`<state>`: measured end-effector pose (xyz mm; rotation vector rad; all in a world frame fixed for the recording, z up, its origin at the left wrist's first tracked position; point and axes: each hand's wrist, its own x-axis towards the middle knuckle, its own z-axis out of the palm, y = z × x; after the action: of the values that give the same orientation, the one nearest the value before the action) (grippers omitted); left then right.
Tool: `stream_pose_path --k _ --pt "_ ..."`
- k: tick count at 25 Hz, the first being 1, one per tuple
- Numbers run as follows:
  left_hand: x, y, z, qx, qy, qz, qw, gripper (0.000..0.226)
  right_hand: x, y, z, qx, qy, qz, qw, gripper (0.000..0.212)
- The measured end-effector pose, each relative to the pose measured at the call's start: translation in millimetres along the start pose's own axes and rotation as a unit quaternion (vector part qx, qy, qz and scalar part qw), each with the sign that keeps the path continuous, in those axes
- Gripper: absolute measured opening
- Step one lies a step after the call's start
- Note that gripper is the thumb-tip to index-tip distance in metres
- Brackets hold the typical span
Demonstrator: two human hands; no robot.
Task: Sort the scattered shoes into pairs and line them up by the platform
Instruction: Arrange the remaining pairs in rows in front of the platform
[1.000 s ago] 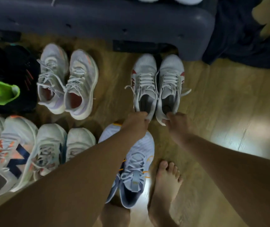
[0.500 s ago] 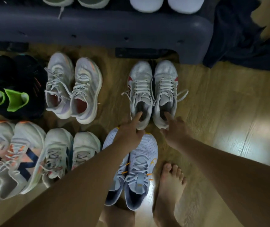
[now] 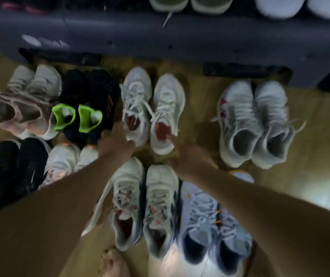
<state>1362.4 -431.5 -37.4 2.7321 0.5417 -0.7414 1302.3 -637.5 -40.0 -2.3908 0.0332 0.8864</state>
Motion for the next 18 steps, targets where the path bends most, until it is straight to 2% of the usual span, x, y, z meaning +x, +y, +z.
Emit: stream_pose_path --k 2,4,5,7,8,12,18 --pt "13.3 -13.0 1.2 -0.032 -0.052 0.080 0.995 0.057 29.4 -21.3 18.7 -0.043 -0.001 0.032 0.999 0.062" --pt "16.8 -17.5 6.1 -0.054 -0.068 0.167 0.982 0.058 38.8 -25.2 24.4 -0.069 0.032 0.056 0.996 0.044" --pt "16.9 -17.4 7.5 -0.047 -0.074 0.191 0.978 0.050 39.1 -21.4 25.9 -0.075 0.053 0.056 0.994 0.037" --pt "14.2 -10.3 13.8 -0.028 -0.057 0.229 0.971 0.020 32.8 -6.9 22.9 -0.090 0.092 0.048 0.991 0.028" --pt "8.9 -4.9 17.5 -0.039 -0.058 0.242 0.968 0.012 27.1 1.3 19.7 -0.096 0.097 0.050 0.989 0.027" --pt "-12.2 23.7 31.6 -0.036 -0.073 0.288 0.954 0.017 7.1 32.5 10.7 -0.090 0.075 0.061 0.991 0.030" --pt "-20.6 44.7 46.7 -0.018 -0.020 0.264 0.964 0.019 19.8 58.2 -3.8 -0.096 0.079 0.049 0.991 0.027"
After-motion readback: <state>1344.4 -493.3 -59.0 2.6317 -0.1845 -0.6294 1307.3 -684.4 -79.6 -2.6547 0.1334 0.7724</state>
